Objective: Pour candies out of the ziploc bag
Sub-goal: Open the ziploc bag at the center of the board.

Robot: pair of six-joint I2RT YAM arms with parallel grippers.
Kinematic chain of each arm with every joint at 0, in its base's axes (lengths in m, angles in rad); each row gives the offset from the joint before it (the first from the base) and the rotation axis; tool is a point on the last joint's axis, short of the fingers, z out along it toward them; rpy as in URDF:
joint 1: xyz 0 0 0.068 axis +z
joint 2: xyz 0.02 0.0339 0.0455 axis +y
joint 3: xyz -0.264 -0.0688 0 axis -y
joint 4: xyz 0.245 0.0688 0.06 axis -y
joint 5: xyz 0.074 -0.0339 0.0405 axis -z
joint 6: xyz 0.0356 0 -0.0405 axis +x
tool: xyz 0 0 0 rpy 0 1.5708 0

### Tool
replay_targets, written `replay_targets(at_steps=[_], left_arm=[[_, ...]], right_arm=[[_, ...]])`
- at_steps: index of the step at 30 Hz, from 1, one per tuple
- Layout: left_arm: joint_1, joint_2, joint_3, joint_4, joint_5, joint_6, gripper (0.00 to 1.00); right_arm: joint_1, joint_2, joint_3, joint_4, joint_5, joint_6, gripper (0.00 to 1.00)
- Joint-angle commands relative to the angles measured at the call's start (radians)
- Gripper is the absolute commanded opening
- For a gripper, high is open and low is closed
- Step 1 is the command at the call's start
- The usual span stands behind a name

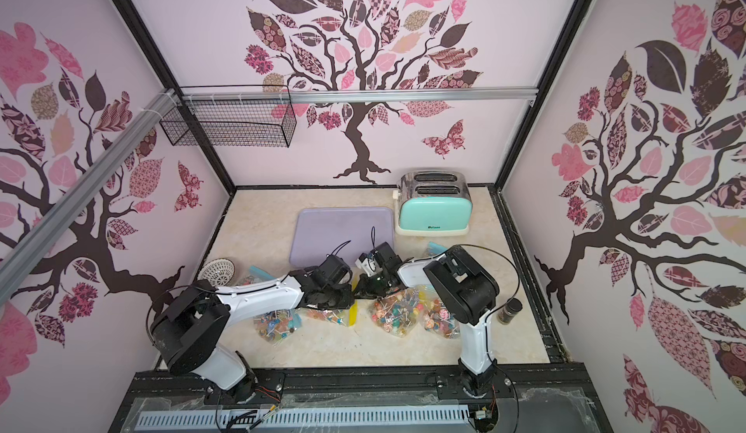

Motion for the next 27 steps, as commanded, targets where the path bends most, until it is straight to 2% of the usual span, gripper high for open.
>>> replay_targets(at_steps=[1, 8, 20, 25, 27], left_arm=[[0.005, 0.037, 0.005, 0.002, 0.022, 0.027, 0.31], [0.004, 0.078, 0.023, -0.023, 0.003, 0.032, 0.30], [0.005, 0.096, 0.037, -0.047, -0.063, 0.007, 0.08], [0.005, 0.118, 0.045, -0.035, -0.052, 0.007, 0.00], [0.004, 0.127, 0.051, -0.032, -0.045, 0.010, 0.00]], right_arm=[[0.007, 0.015, -0.016, -0.080, 0.075, -0.009, 0.00], [0.007, 0.015, -0.016, -0.083, 0.074, -0.011, 0.00], [0.006, 0.012, -0.025, -0.095, 0.087, -0.021, 0.00], [0.008, 0.011, -0.027, -0.098, 0.092, -0.024, 0.00], [0.007, 0.015, -0.030, -0.101, 0.100, -0.022, 0.00]])
